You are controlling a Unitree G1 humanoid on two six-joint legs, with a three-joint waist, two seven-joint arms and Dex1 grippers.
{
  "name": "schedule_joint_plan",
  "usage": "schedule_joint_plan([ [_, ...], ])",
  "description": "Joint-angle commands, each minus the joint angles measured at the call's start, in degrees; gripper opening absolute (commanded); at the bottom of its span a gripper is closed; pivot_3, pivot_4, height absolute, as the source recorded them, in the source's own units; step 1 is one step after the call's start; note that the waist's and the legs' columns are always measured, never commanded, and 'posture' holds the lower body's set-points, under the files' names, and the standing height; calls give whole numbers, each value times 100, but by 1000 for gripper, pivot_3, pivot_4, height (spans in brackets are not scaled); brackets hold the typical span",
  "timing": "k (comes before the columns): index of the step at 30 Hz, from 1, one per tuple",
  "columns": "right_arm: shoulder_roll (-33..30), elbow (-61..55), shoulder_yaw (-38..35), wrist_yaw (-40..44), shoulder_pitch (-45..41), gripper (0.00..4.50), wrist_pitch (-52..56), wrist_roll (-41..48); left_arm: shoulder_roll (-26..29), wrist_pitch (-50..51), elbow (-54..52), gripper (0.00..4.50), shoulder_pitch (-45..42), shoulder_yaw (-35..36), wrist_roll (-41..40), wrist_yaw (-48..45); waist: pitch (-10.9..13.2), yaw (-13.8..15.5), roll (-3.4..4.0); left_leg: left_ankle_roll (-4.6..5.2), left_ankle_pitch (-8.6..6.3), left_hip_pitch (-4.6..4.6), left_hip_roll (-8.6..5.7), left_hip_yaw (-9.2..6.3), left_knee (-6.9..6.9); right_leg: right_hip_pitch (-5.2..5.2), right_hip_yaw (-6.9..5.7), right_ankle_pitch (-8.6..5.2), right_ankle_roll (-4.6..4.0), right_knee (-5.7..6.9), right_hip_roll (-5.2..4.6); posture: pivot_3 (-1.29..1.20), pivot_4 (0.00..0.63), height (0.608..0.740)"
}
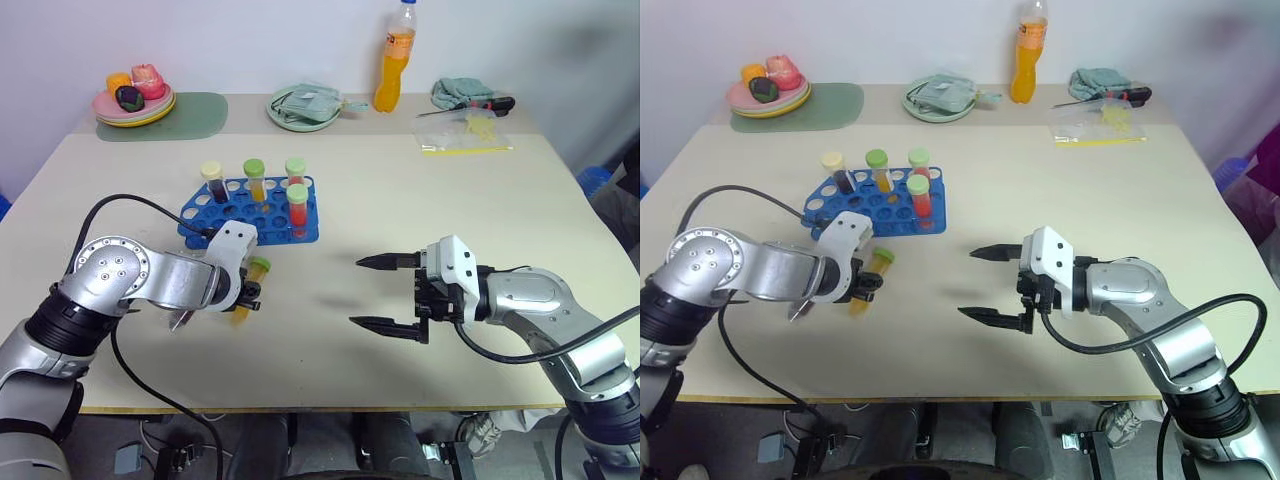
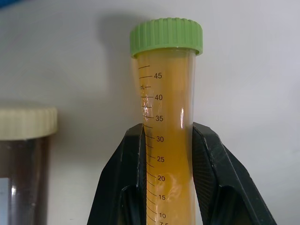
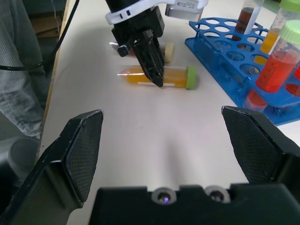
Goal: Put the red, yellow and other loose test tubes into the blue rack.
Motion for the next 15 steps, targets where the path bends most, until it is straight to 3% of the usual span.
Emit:
schedule_joint_plan([
  [1,-8,-252,-84,-25,-8,4500,39,148,498,-174,-874,725,10,1076,637,-1154,1,-14,0,-1,0,-1,0,1,0,-1,0,0,0,-1,0,0,150,740],
  [4,61,-256,-170,-133,-1,4500,146,267,759,-1180,-1772,725,764,2349,2387,-2892,2,-31,4,-12,7,1,1,12,-8,-4,2,-4,-7,-5,2,0,150,740],
  [7,261,-193,-146,-376,-49,4500,250,322,397,-2333,-1772,725,1528,2990,3859,-3603,0,-10,8,-27,15,8,-2,19,-15,0,2,-6,-10,-9,7,0,150,740],
  [10,704,19,66,-826,-38,4500,209,111,-328,-3938,-1591,725,1762,2262,6561,-3357,2,26,-2,-3,2,16,0,14,-15,13,0,-7,-14,-11,11,0,150,740],
  [13,925,68,140,-1034,14,4500,206,11,-993,-4786,-1275,725,1798,1628,8122,-3495,3,97,-5,2,3,14,-6,14,-7,23,0,-4,-17,-23,10,0,150,740],
  [15,1083,67,153,-1229,40,4500,255,2,-1778,-5518,-830,725,1895,1389,8823,-3418,0,143,-1,13,-3,8,-1,15,-3,19,4,-2,-17,-27,5,0,150,740],
])
